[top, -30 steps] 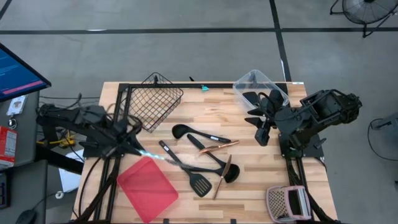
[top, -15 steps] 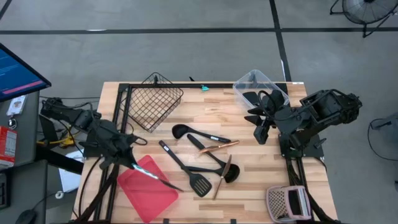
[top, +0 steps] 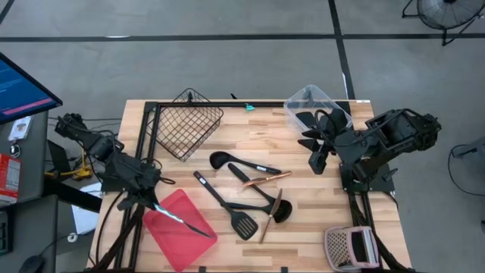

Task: Pick & Place Kitchen Items
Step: Put the green knife into the red bin

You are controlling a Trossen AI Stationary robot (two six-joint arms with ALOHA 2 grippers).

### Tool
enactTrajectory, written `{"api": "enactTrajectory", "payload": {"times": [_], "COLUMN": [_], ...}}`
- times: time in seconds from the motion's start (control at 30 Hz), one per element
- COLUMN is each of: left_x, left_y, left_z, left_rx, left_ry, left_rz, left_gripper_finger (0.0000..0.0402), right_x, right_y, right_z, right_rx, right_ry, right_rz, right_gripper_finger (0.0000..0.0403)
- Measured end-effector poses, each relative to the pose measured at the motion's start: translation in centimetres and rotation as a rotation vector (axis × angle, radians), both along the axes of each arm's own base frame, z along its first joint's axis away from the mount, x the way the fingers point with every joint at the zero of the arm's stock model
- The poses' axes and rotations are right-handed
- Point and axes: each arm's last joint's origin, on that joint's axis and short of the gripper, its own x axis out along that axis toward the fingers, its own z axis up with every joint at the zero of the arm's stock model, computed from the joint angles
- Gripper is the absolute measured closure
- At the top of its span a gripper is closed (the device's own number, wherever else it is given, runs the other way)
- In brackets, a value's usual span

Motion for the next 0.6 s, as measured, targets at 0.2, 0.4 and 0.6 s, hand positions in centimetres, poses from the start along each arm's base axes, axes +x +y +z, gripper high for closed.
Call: {"api": "enactTrajectory", "payload": {"times": [0.2, 0.4, 0.6], "left_x": [-0.2, -0.4, -0.4], "left_y": [-0.2, -0.3, -0.7], "left_z": [-0.1, -0.8, -3.7], "left_rx": [0.033, 0.06, 0.105], "left_ry": [0.0, 0.058, 0.164], "left_rz": [0.004, 0.02, 0.021], "left_gripper_finger": [0.037, 0.0367, 0.037], "right_x": [0.0, 0.0, 0.0], "right_y": [-0.1, -0.1, -0.1], "right_z": [0.0, 0.0, 0.0], "right_rx": [0.0, 0.0, -0.003], "right_ry": [0.0, 0.0, 0.002], "right_rz": [-0.005, -0.005, -0.002], "right_gripper_finger": [0.0272, 0.0272, 0.0272]}}
